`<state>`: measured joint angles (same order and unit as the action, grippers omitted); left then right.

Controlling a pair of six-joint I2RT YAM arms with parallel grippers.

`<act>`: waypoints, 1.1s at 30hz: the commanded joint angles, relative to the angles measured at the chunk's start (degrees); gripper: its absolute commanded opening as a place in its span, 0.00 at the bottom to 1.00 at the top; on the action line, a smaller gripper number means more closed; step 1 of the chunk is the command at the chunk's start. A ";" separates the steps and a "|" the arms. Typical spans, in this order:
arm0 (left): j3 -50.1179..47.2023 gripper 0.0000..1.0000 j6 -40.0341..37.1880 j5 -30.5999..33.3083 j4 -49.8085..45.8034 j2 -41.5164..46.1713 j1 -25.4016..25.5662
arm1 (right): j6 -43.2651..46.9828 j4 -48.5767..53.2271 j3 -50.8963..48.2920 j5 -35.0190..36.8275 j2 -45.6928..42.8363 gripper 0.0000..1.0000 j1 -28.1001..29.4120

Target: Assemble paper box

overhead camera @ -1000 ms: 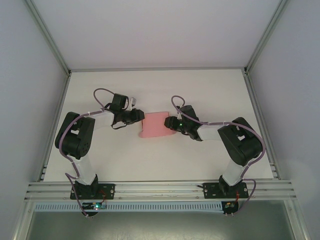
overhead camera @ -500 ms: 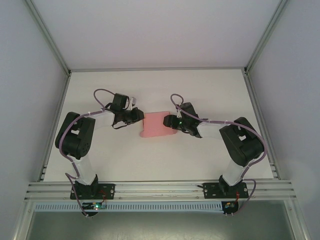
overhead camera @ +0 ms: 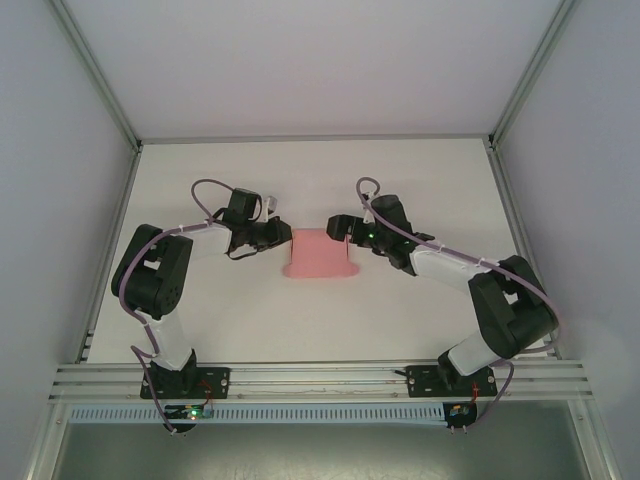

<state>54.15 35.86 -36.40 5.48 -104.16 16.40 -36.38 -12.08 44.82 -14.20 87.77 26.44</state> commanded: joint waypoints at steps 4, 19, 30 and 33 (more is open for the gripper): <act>-5.04 0.11 2.58 -2.87 4.76 -0.48 -1.60 | -0.45 1.46 -4.10 -0.89 -2.92 0.95 -3.31; -7.83 0.11 3.43 -5.46 9.82 -0.44 -3.04 | -10.03 -13.69 -5.06 -22.96 7.55 0.90 -3.07; -8.16 0.25 1.21 -4.54 14.40 2.83 -3.05 | -13.19 -18.75 -4.59 -23.68 7.91 0.47 -2.43; -7.96 0.47 -1.48 -3.07 19.88 7.08 -3.04 | -12.90 -16.80 -4.74 -22.46 5.79 0.46 -2.69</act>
<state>46.04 37.74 -40.93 18.74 -101.91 13.76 -49.36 -27.99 40.21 -36.34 96.57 23.77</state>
